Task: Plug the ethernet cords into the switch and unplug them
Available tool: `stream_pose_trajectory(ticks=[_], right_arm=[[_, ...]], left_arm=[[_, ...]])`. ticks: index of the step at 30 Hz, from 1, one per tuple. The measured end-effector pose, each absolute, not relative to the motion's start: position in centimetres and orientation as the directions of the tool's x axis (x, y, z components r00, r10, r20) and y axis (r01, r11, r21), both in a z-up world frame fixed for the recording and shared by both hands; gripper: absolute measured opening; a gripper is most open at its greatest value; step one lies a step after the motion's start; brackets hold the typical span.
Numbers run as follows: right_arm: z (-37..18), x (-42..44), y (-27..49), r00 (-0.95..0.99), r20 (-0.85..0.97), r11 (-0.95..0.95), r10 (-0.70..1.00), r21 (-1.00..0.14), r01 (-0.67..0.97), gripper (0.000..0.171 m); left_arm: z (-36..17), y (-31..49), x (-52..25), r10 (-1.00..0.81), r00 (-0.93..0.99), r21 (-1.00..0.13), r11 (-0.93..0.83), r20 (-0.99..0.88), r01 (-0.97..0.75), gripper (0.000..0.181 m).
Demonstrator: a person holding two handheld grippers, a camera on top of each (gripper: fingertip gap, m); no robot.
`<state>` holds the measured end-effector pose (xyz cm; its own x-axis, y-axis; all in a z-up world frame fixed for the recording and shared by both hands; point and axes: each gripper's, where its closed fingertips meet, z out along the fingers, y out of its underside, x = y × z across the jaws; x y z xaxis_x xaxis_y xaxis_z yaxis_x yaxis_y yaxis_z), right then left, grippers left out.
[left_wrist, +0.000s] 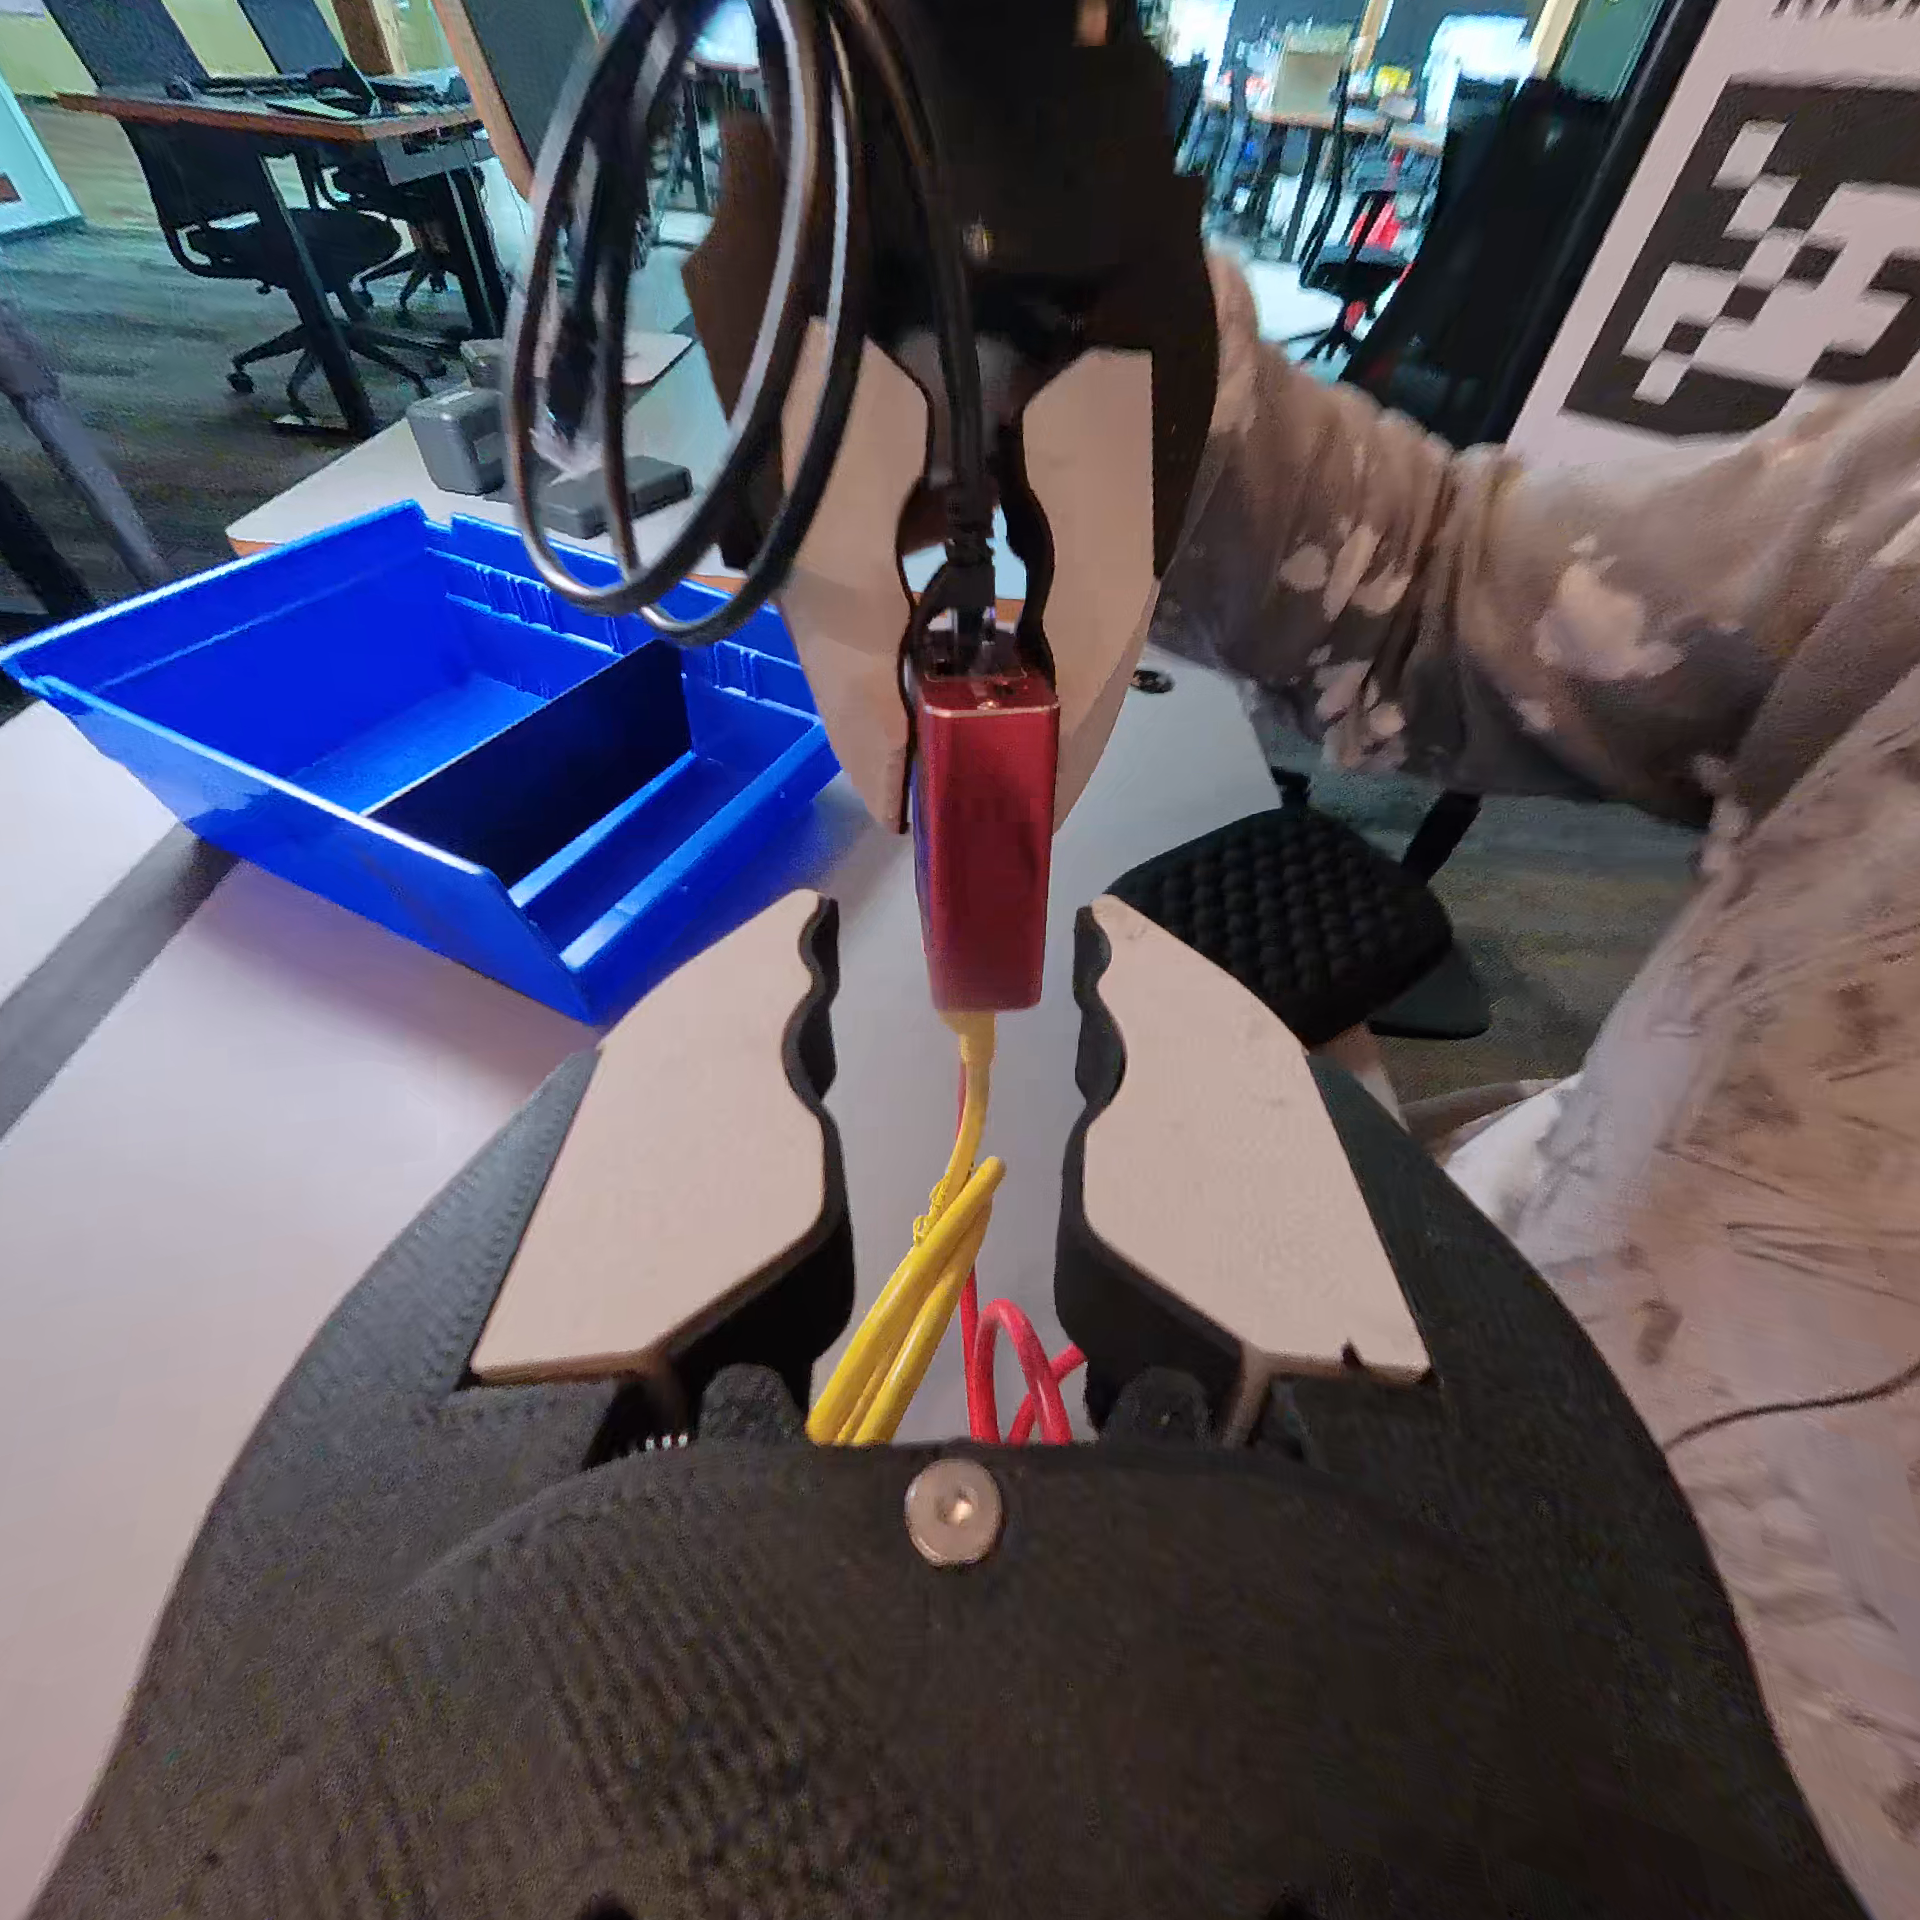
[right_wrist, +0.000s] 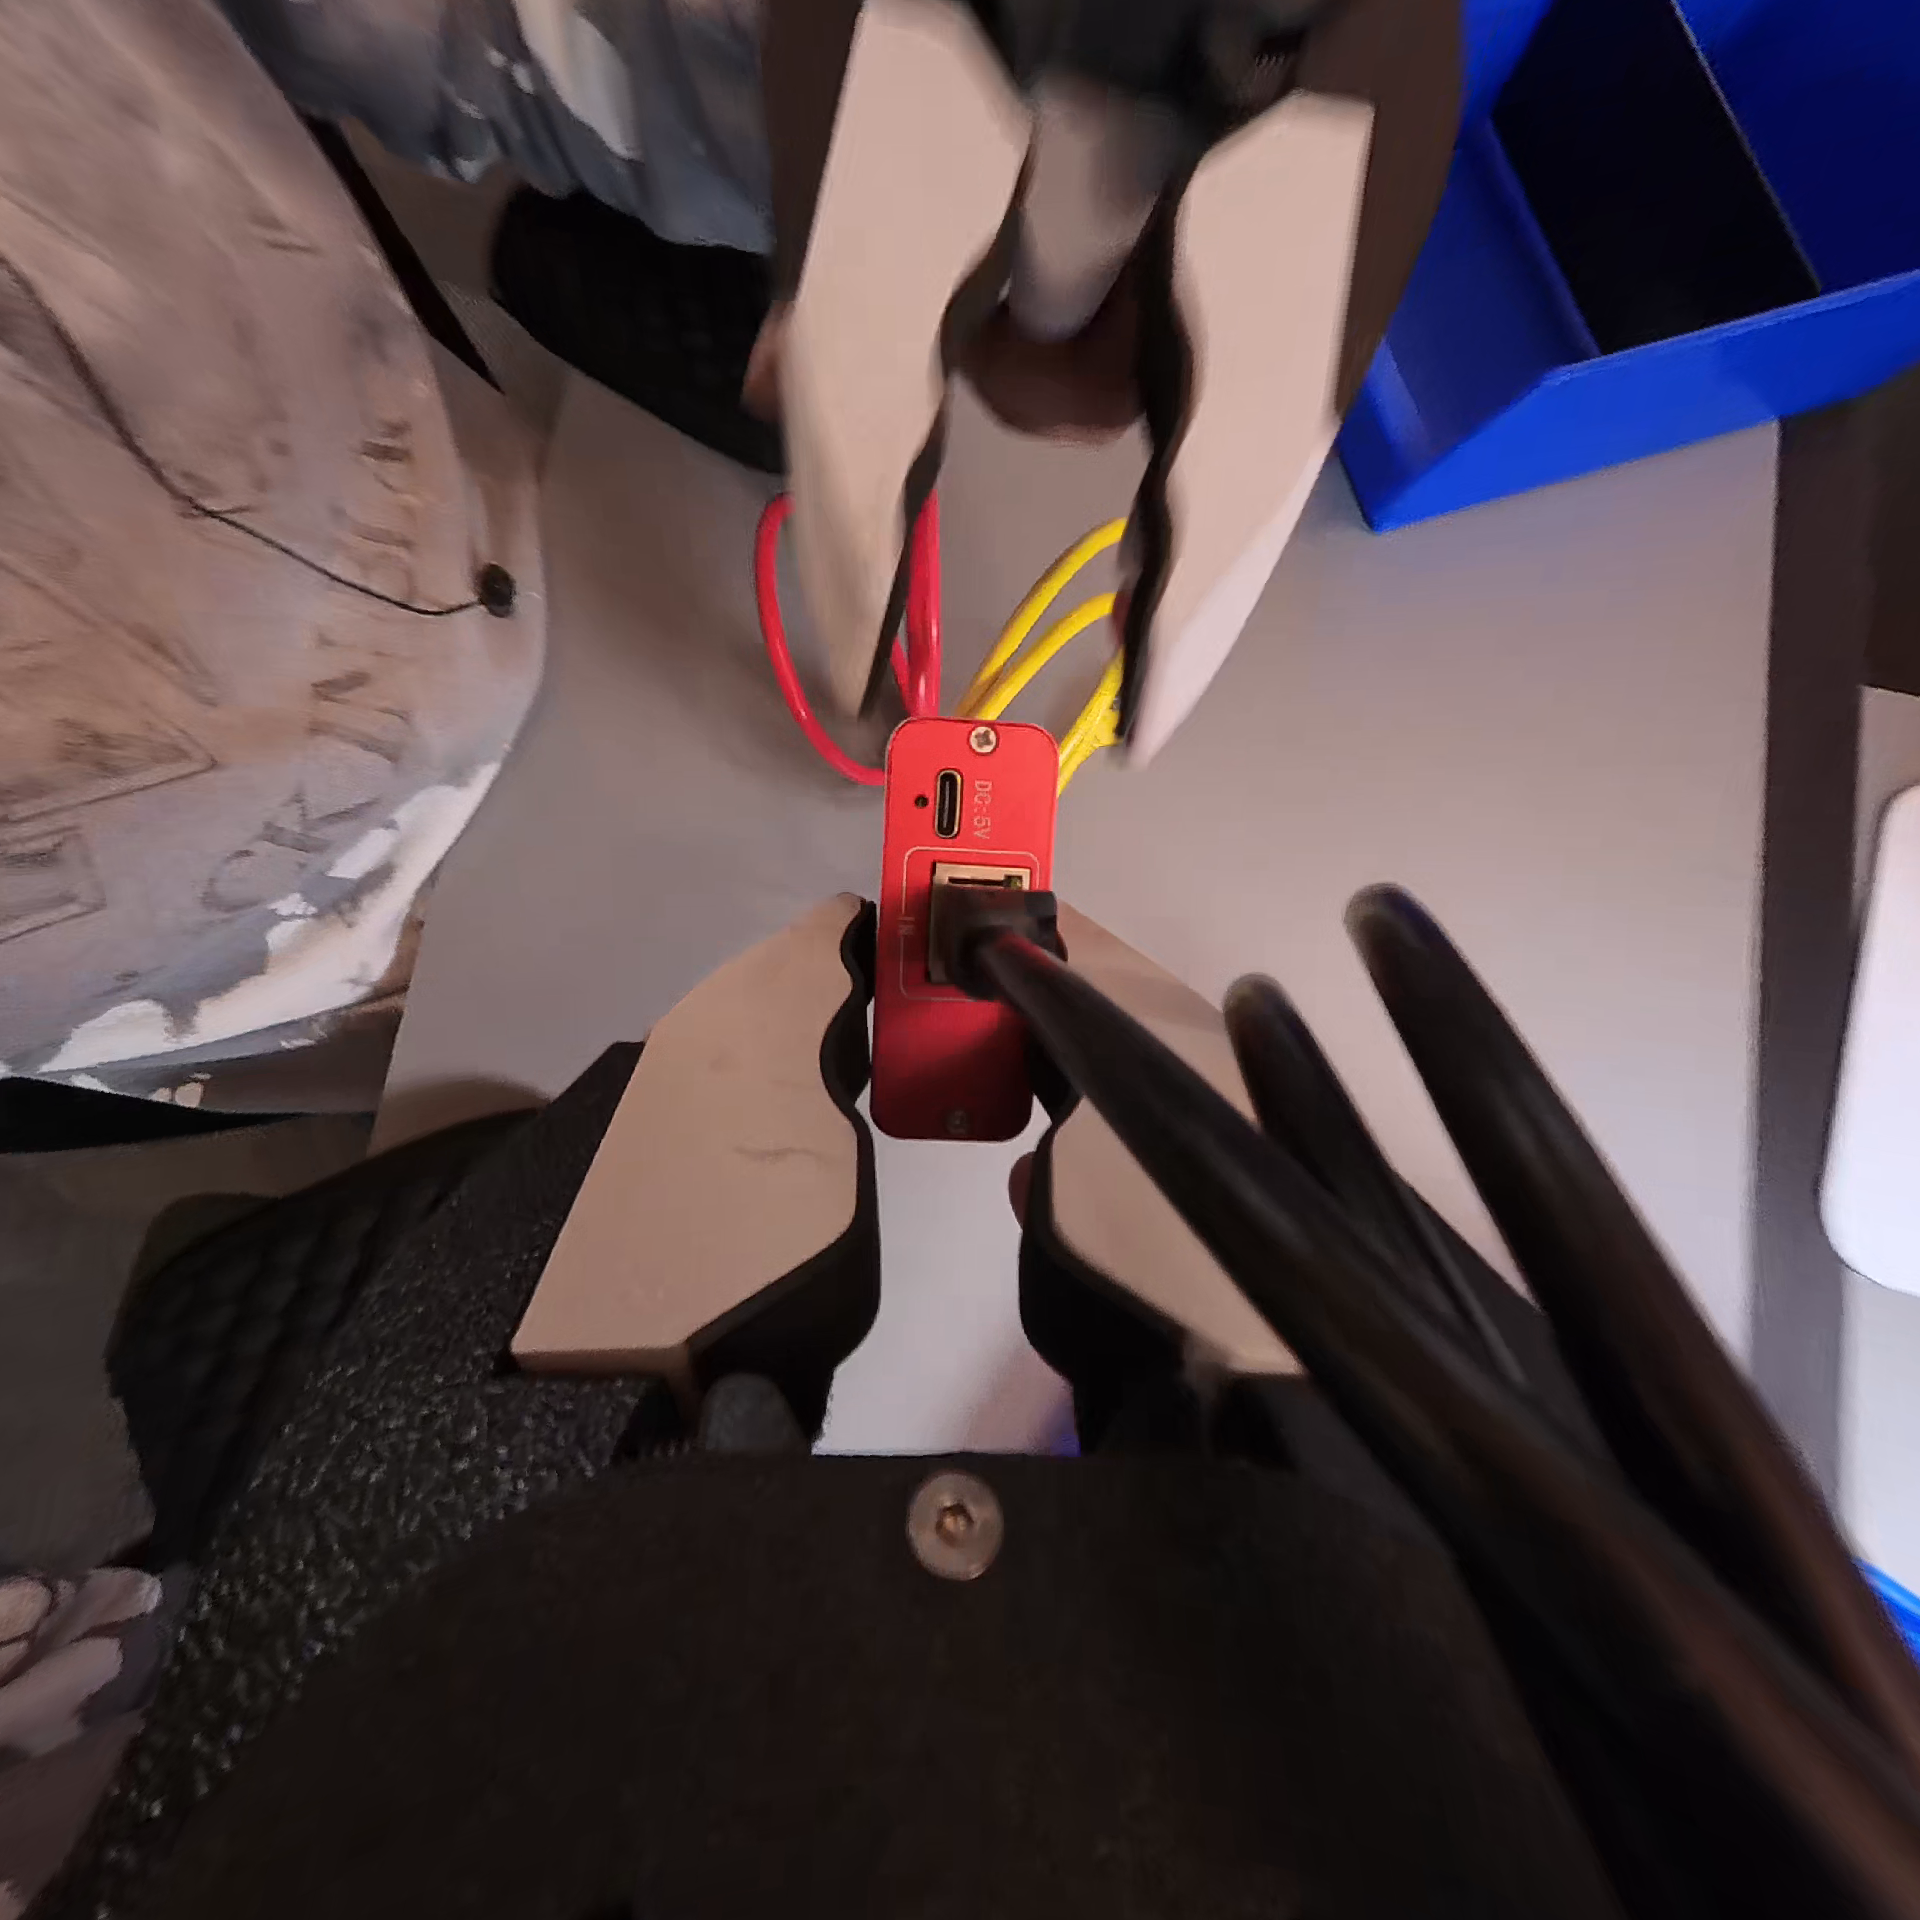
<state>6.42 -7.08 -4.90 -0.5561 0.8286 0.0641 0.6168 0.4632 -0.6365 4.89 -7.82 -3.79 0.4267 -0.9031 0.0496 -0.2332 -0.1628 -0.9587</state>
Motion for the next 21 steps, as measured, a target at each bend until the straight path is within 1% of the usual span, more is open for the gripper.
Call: stream_pose_trajectory(ticks=[1, 2, 4, 5, 6, 8, 10, 11, 12, 15, 16, 17, 21], right_arm=[[-4.4, 6.0, -7.0, -0.547, 0.076, 0.472, 0.834, -0.612, 0.635, 0.027], [-4.0, 5.6, -7.0, -0.536, 0.089, 0.478, 0.839, -0.590, 0.651, 0.027], [-3.4, 4.9, -6.3, -0.501, 0.135, 0.488, 0.855, -0.536, 0.688, 0.026], [-3.0, 4.5, -5.8, -0.472, 0.167, 0.483, 0.865, -0.528, 0.699, 0.027], [-2.5, 4.1, -5.6, -0.440, 0.178, 0.460, 0.880, -0.547, 0.700, 0.028], [-1.0, 3.3, -5.3, -0.347, 0.166, 0.370, 0.923, -0.633, 0.680, 0.030], [0.4, 2.9, -5.1, -0.262, 0.120, 0.264, 0.957, -0.730, 0.630, 0.032], [0.5, 2.9, -5.4, -0.247, 0.081, 0.220, 0.966, -0.759, 0.613, 0.034], [0.2, 2.9, -5.6, -0.240, 0.068, 0.204, 0.969, -0.765, 0.610, 0.037], [-1.7, 2.7, -6.1, -0.227, 0.118, 0.238, 0.967, -0.744, 0.624, 0.039], [-1.8, 2.4, -6.6, -0.231, 0.132, 0.248, 0.964, -0.762, 0.598, 0.040], [-1.7, 2.2, -7.0, -0.225, 0.147, 0.253, 0.963, -0.782, 0.569, 0.033], [-1.9, 2.5, -8.1, -0.246, 0.175, 0.286, 0.953, -0.782, 0.553, 0.030]], left_arm=[[-3.9, -7.5, 5.4, -0.902, 0.431, -0.955, -0.142, 0.016, -0.261, 0.044], [-3.9, -7.1, 5.8, -0.898, 0.440, -0.953, -0.116, -0.020, -0.279, 0.042], [-3.6, -6.3, 5.8, -0.881, 0.465, -0.950, -0.069, -0.085, -0.306, 0.027], [-3.5, -5.9, 5.4, -0.867, 0.488, -0.950, -0.061, -0.102, -0.308, 0.027], [-3.1, -5.6, 5.0, -0.857, 0.503, -0.956, -0.050, -0.108, -0.290, 0.027], [-2.8, -5.5, 4.0, -0.848, 0.521, -0.969, -0.044, -0.093, -0.244, 0.027], [-2.8, -5.5, 3.0, -0.845, 0.531, -0.980, -0.051, -0.061, -0.194, 0.027], [-2.8, -5.7, 2.7, -0.849, 0.526, -0.985, -0.047, -0.049, -0.168, 0.027], [-2.9, -6.0, 2.6, -0.858, 0.512, -0.988, -0.041, -0.041, -0.148, 0.027], [-3.4, -7.0, 2.9, -0.881, 0.472, -0.991, -0.031, -0.033, -0.127, 0.027], [-3.5, -7.2, 3.0, -0.882, 0.469, -0.993, -0.024, -0.032, -0.114, 0.027], [-3.6, -7.4, 3.1, -0.884, 0.467, -0.994, -0.019, -0.032, -0.103, 0.027], [-3.8, -8.4, 3.4, -0.894, 0.447, -0.998, -0.015, -0.014, -0.062, 0.027]])
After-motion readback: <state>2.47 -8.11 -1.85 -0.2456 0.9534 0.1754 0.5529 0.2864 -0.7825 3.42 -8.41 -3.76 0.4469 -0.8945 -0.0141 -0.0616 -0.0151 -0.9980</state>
